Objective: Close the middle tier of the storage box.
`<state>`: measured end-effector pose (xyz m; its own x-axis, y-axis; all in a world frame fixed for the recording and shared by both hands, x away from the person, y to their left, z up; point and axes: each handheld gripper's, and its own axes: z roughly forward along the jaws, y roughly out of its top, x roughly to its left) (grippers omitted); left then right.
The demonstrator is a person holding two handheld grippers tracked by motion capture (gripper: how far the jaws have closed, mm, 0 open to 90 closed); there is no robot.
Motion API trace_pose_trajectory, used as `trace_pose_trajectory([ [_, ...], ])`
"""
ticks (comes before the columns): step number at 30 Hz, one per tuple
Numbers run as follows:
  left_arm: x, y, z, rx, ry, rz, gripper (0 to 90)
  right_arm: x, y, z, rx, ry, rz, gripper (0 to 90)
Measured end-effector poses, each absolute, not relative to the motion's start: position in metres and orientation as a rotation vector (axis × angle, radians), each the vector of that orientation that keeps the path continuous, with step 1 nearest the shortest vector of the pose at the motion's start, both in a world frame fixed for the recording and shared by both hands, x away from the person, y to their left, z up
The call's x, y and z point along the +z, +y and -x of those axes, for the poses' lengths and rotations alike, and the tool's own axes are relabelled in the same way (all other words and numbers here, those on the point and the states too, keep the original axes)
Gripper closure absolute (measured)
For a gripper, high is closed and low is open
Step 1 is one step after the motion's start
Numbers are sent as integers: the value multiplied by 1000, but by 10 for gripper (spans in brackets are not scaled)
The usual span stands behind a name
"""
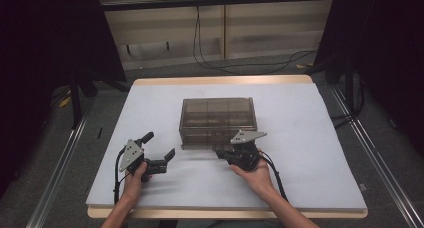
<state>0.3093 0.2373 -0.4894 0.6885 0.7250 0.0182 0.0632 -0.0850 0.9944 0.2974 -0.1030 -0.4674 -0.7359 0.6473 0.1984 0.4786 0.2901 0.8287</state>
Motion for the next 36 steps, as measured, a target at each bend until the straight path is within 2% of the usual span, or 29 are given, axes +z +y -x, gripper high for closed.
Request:
trace_pose_trajectory([
  [36,-489,238,-309,629,660,-1586,9,-471,-106,-304,1432,2328,-1057,900],
])
